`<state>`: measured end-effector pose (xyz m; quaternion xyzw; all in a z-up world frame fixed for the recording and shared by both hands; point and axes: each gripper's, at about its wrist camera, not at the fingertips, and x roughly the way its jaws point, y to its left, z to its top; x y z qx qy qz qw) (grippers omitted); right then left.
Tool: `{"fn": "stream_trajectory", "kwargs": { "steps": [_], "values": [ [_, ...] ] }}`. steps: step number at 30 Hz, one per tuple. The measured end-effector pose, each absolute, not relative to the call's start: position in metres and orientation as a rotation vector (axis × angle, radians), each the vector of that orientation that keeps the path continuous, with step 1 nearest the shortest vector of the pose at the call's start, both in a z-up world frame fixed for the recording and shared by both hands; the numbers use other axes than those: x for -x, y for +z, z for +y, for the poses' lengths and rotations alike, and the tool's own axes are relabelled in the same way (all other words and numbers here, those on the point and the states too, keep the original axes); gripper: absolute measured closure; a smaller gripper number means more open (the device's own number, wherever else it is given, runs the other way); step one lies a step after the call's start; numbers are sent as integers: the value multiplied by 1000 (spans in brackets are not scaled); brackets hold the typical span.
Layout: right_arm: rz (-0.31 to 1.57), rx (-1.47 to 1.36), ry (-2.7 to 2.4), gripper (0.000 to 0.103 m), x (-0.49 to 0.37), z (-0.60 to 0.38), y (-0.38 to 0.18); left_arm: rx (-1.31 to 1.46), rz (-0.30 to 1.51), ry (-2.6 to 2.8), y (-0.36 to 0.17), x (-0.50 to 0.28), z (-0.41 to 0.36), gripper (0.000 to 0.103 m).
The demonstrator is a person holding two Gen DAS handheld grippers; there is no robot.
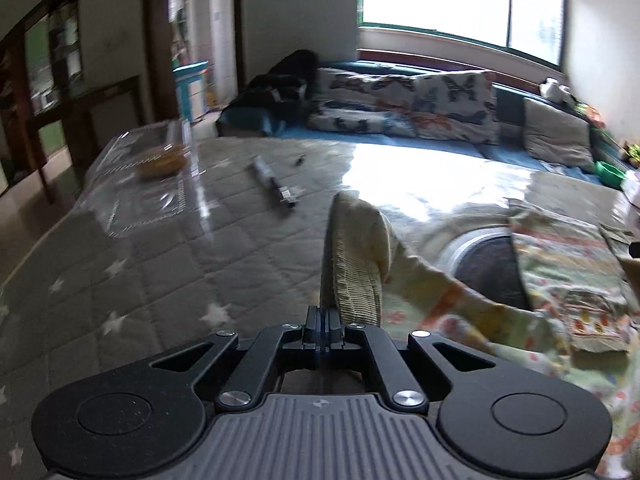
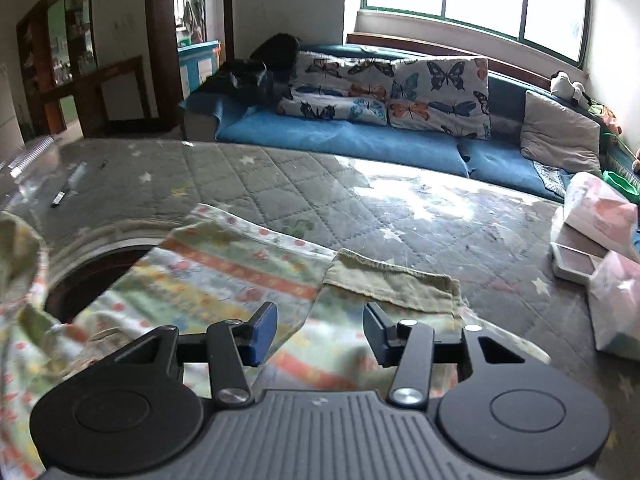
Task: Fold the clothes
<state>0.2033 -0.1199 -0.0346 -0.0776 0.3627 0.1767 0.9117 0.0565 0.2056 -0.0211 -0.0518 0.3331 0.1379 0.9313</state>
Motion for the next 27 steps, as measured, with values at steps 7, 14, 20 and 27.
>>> {"fn": "stream_trajectory", "kwargs": {
  "steps": [7,14,20,27],
  "values": [
    [775,155,326,79,-228,-118,-53,109,714,327,-26,-54,217,99],
    [741,152,310,100,-216,-130,-39,128,720,380,-26,-52,220,55],
    [680,108,267,100,-197,-163,-10,159,708,386,-23,-48,225,38],
    [599,83,187,101,-148,-220,24,158,659,367,-12,-41,218,13]
  ]
}}
